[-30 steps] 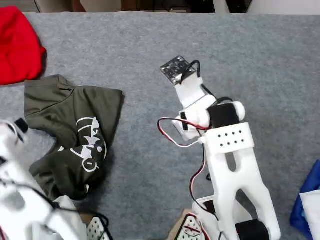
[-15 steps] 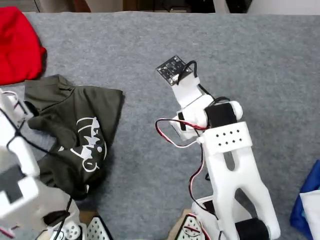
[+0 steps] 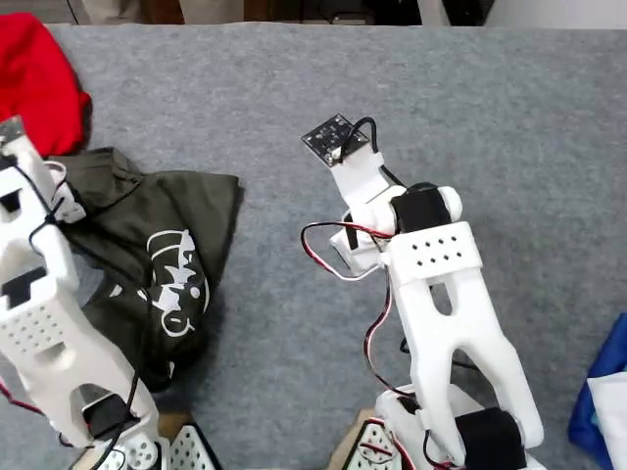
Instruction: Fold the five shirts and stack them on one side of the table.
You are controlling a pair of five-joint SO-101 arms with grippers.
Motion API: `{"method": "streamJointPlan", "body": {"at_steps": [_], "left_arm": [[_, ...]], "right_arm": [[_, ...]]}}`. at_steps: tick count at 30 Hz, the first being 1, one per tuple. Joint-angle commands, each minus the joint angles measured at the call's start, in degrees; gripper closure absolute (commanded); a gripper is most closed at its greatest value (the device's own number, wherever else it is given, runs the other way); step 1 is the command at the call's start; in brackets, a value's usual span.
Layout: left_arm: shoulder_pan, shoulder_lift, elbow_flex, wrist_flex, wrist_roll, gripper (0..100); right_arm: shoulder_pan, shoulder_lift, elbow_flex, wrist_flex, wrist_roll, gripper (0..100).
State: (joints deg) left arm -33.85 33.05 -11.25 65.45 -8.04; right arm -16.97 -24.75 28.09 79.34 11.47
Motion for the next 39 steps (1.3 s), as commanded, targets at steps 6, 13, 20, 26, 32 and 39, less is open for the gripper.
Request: {"method": "streamJointPlan", "body": {"at_steps": [6, 13, 20, 26, 32, 39], "left_arm": [[7.2, 0.3, -17.3, 21.0, 0.0, 98], [22.4, 0.2, -30.5, 35.1, 0.2, 98], [39.2, -5.8, -31.3, 35.3, 0.3, 98], [57.1, -14.4, -25.1, 35.3, 0.4, 98], [74.6, -19.7, -20.7, 35.3, 0.4, 98], [85.5, -21.2, -25.0, 35.3, 0.5, 98]], "right_arm": [[-0.4, 0.0, -3.2, -0.7, -0.4, 83.1], [15.2, 0.0, -14.0, 7.9, -0.4, 83.1], [38.8, 0.3, -25.6, 15.6, 3.5, 82.9], [55.3, 0.4, -27.3, 15.2, 12.0, 82.9], [67.2, 0.4, -25.4, 14.8, 17.4, 82.9], [78.9, 0.5, -19.0, 6.5, 23.9, 82.9]]}}
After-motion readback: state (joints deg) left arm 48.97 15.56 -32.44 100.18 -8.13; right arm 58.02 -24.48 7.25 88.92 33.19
